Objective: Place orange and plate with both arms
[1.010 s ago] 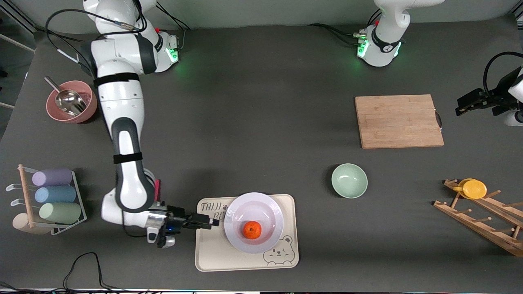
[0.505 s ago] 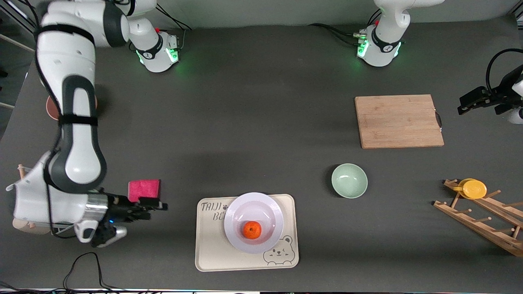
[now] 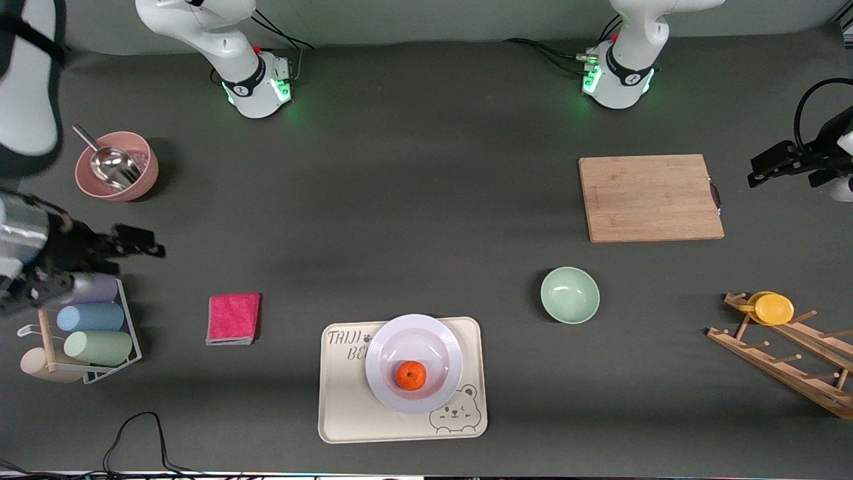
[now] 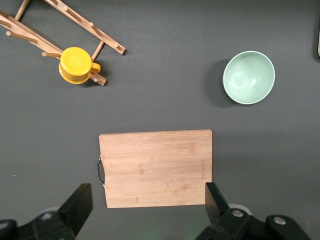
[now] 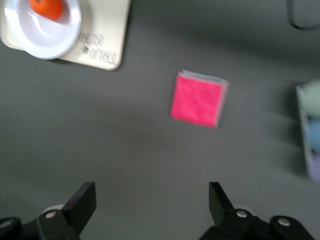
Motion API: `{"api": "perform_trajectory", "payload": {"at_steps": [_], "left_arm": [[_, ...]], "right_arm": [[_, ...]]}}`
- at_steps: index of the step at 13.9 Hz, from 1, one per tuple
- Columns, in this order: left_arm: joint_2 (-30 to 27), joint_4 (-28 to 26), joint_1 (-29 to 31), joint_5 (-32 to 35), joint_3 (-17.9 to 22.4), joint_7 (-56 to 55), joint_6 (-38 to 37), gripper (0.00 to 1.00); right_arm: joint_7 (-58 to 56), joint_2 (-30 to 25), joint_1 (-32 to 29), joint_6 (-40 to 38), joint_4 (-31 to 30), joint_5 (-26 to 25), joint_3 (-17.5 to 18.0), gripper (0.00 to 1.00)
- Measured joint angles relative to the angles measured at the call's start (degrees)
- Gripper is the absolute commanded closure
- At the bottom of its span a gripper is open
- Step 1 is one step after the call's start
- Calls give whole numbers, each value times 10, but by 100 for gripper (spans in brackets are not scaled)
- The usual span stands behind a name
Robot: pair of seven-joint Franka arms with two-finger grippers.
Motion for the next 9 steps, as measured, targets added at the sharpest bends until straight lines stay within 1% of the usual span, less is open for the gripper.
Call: {"api": "perform_trajectory", "payload": {"at_steps": [1, 2, 3, 6, 9], "left_arm": [[0, 0, 0, 0, 0, 3, -2, 0], [0, 0, 0, 0, 0, 7, -5, 0], [0, 0, 0, 0, 0, 10, -7, 0], [0, 0, 0, 0, 0, 12, -8, 0], [0, 0, 0, 0, -1, 14, -8, 0]], "right_arm": [[16, -25, -20, -14, -7, -33, 29, 0], [27, -47, -36, -24, -14, -55, 53, 0], [33, -65, -46, -30, -22, -68, 65, 0], [44, -103, -58, -30, -56, -91, 70, 0], [54, -116, -59, -16, -86, -95, 71, 0]]}}
